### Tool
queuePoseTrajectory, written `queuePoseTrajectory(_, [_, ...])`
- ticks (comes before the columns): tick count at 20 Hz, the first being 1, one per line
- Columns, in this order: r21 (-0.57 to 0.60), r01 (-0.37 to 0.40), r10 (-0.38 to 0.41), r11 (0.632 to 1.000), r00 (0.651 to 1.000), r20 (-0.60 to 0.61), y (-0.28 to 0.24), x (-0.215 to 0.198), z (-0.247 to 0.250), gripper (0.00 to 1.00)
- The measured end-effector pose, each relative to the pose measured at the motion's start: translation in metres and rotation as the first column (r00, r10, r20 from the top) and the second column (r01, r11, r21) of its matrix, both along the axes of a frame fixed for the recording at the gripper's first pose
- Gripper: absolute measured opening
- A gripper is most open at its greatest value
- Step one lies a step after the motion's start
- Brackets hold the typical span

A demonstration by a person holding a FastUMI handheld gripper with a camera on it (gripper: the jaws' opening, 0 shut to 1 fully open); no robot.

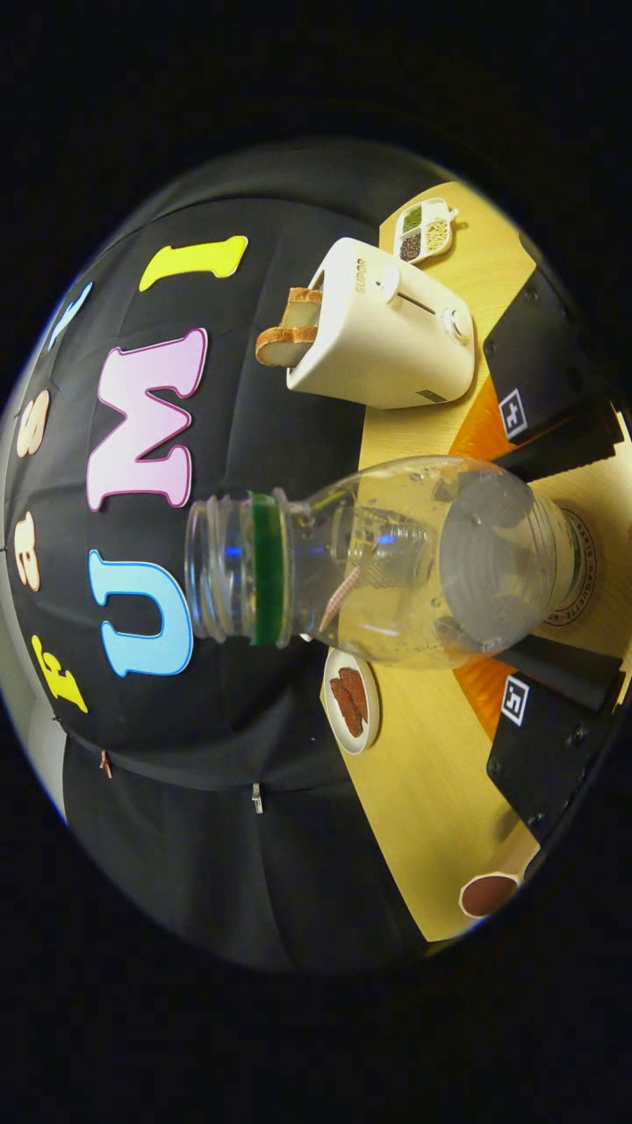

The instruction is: Take the bottle from table, then pour the juice into the cup, finally place the bottle on the coaster

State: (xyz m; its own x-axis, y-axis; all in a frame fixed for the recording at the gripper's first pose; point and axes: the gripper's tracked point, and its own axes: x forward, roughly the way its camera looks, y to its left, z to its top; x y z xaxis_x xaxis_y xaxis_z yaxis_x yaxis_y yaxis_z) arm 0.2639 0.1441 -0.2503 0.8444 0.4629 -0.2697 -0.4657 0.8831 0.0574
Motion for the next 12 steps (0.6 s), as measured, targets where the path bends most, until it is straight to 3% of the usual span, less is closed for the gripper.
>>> queuePoseTrajectory(3, [-0.03, -0.015, 0.014, 0.999, 1.0, -0.018, 0.002, -0.006, -0.009, 0.83])
queuePoseTrajectory(5, [-0.052, -0.022, 0.022, 0.998, 1.0, -0.007, 0.001, -0.009, -0.007, 1.0])
queuePoseTrajectory(12, [-0.053, 0.025, -0.024, 0.998, 0.999, 0.028, -0.01, -0.018, 0.014, 0.98])
